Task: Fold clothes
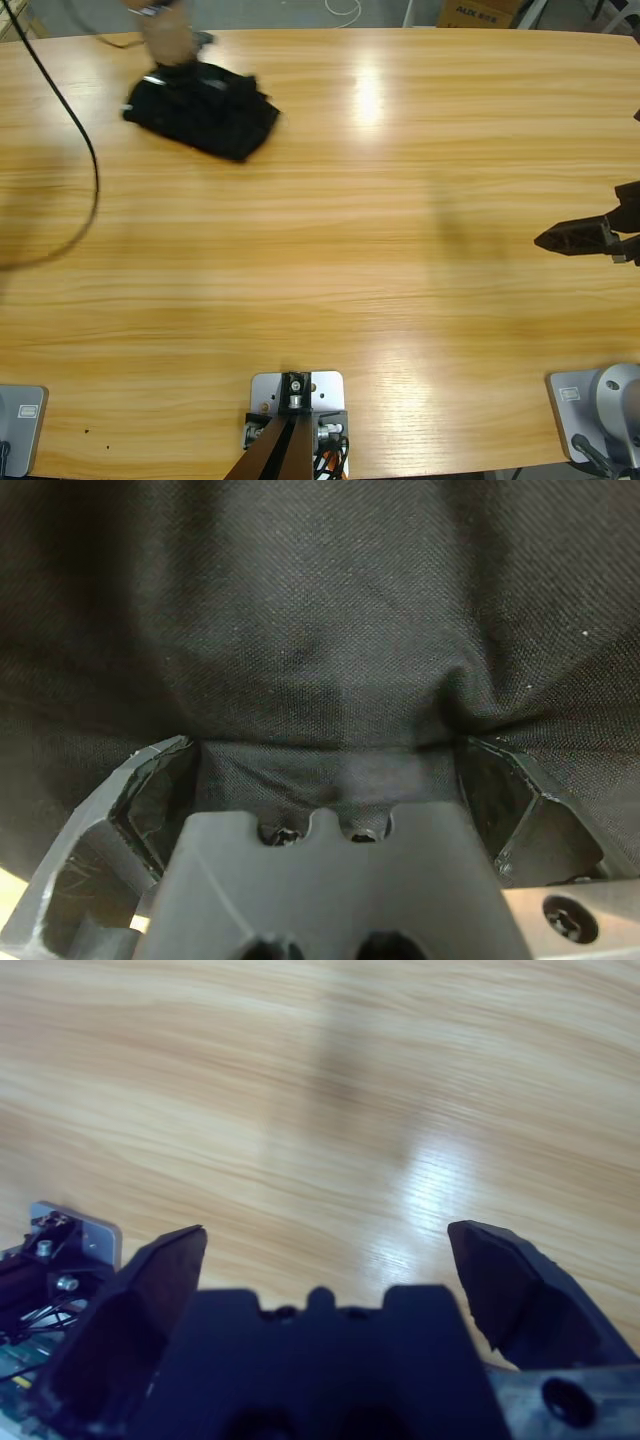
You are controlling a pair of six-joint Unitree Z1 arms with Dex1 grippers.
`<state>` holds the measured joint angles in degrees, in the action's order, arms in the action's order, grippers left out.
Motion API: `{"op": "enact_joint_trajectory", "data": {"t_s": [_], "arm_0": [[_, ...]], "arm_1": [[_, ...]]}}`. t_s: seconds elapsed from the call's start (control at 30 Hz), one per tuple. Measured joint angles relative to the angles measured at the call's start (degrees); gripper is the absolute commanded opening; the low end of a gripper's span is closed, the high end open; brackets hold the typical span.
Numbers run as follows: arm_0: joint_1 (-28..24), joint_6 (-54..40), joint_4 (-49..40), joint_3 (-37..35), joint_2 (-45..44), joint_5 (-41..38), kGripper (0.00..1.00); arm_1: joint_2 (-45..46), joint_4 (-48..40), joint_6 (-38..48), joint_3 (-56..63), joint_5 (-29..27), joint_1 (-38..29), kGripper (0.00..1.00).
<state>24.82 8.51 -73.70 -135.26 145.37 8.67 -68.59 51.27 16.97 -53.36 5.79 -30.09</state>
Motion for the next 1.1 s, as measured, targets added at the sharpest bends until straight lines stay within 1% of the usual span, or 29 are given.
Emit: {"op": "enact_joint_trajectory", "data": {"t_s": [0.07,0.17,0.27,0.33,0.5,0.6,0.67,0.77,0.93,0.97,1.0,1.03,1.1], "arm_0": [[-4.7,1.5,-0.3,-1.4,0.6,-0.6,1.000],[-10.1,2.1,-0.9,-6.0,2.6,-1.1,1.000],[-14.5,2.5,-1.5,-12.3,5.6,-1.4,1.000],[-16.2,2.5,-2.3,-14.7,7.2,-1.8,1.000],[-16.3,1.2,-6.6,-17.2,8.0,-2.1,1.000],[-15.1,-0.3,-10.3,-17.1,7.1,-2.3,1.000],[-14.0,-0.8,-11.5,-16.6,5.4,-4.0,1.000],[-13.3,-2.5,-12.0,-16.3,-0.6,-7.8,1.000],[-13.2,-2.4,-12.3,-16.1,-14.2,-9.5,1.000],[-12.9,-1.9,-12.3,-13.4,-18.4,-9.4,1.000],[-11.9,-1.2,-12.4,-6.9,-24.5,-9.4,1.000],[-10.7,-0.6,-11.4,0.5,-30.0,-9.4,1.000],[-8.1,0.9,-5.9,18.1,-41.1,-9.4,1.000]], "arm_1": [[-0.2,-0.4,0.0,0.0,0.1,0.0,1.000],[-0.7,-0.8,0.0,0.0,0.3,0.0,1.000],[-1.8,-1.4,0.0,0.0,0.7,0.0,1.000],[-3.0,-1.6,0.0,0.0,1.1,0.0,1.000],[-5.1,-0.4,-0.4,-1.7,1.3,0.0,1.000],[-6.4,3.5,-2.7,-5.5,-1.3,1.5,1.000],[-6.6,6.7,-3.5,-8.8,-3.8,2.4,1.000],[-6.7,10.4,-3.6,-12.5,-6.8,2.6,1.000],[-6.8,16.0,-3.6,-15.7,-7.3,2.6,1.000],[-6.8,17.2,-3.6,-15.7,-7.3,2.6,1.000],[-6.6,18.1,-3.7,-15.7,-7.8,2.6,1.000],[-6.0,18.5,-3.8,-15.5,-8.6,2.5,1.000],[-4.1,18.6,-4.3,-14.9,-9.5,2.5,1.000]]}}
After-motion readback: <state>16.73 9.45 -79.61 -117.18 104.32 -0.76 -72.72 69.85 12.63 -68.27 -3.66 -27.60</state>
